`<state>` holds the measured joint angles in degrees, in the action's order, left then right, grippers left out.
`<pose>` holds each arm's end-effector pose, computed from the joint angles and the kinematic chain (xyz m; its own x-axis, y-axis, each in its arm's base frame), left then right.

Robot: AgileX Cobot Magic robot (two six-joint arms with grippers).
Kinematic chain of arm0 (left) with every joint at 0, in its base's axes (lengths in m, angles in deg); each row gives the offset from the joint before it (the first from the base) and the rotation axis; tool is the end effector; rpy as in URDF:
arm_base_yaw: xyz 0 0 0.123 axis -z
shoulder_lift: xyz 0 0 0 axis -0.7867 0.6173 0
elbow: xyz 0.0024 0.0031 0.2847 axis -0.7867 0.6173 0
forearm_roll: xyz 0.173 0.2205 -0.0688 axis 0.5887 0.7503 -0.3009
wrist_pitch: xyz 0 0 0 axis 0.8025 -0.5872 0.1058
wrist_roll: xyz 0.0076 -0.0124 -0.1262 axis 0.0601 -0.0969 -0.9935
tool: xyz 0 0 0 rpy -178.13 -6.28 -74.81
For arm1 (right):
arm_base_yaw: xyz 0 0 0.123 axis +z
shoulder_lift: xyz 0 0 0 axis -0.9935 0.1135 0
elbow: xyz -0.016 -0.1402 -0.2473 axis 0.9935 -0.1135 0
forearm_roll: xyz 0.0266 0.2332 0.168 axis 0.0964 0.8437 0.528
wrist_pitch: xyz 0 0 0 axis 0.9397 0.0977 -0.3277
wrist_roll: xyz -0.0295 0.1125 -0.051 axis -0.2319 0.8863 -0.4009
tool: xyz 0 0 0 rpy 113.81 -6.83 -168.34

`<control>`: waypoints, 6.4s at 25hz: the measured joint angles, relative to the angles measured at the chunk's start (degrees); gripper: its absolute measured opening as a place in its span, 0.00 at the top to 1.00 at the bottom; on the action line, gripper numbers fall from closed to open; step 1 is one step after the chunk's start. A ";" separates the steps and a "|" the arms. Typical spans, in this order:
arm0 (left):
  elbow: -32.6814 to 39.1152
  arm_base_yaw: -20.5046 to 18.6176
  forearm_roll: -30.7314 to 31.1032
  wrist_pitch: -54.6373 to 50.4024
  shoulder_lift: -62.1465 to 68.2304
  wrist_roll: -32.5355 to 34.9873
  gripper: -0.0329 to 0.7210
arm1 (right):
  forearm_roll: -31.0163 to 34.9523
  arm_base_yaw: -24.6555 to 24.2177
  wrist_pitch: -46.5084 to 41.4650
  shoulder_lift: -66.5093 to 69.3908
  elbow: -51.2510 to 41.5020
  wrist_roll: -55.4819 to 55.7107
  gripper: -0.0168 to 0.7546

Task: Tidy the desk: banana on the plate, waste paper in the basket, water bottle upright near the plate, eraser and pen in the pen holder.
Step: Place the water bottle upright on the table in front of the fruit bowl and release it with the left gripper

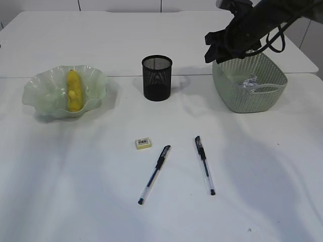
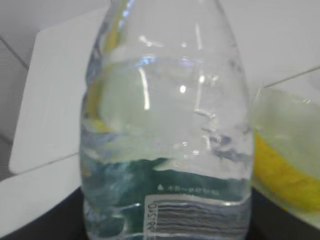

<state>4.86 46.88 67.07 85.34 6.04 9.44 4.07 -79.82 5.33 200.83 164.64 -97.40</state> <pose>0.4115 0.0158 0.2356 -0.3550 0.2770 -0.8929 0.1787 0.9576 0.2260 0.5722 0.0829 0.2041 -0.7945 -0.1208 -0.5952 -0.3282 0.9100 0.2534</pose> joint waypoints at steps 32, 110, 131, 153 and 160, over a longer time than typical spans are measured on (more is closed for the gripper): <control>0.00 -0.03 -0.58 -21.80 3.47 -2.99 0.45 | 1.26 0.00 2.20 0.00 0.00 0.38 0.61; 0.00 -18.23 -1.32 46.93 26.21 15.46 0.45 | 1.48 0.00 16.44 0.00 0.00 -9.94 0.61; 0.18 -20.06 -6.87 52.65 33.79 27.36 0.45 | 1.69 0.00 25.68 0.00 0.00 -13.46 0.61; 0.45 -20.56 -13.54 56.81 39.58 33.12 0.45 | 1.69 0.00 28.40 0.00 0.00 -15.65 0.61; 0.34 -20.56 -15.16 61.06 42.38 33.12 0.45 | 1.69 0.00 28.72 0.00 0.00 -16.00 0.61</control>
<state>5.20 26.32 51.91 146.40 48.41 42.56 5.76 -79.82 34.05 200.83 164.64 -113.40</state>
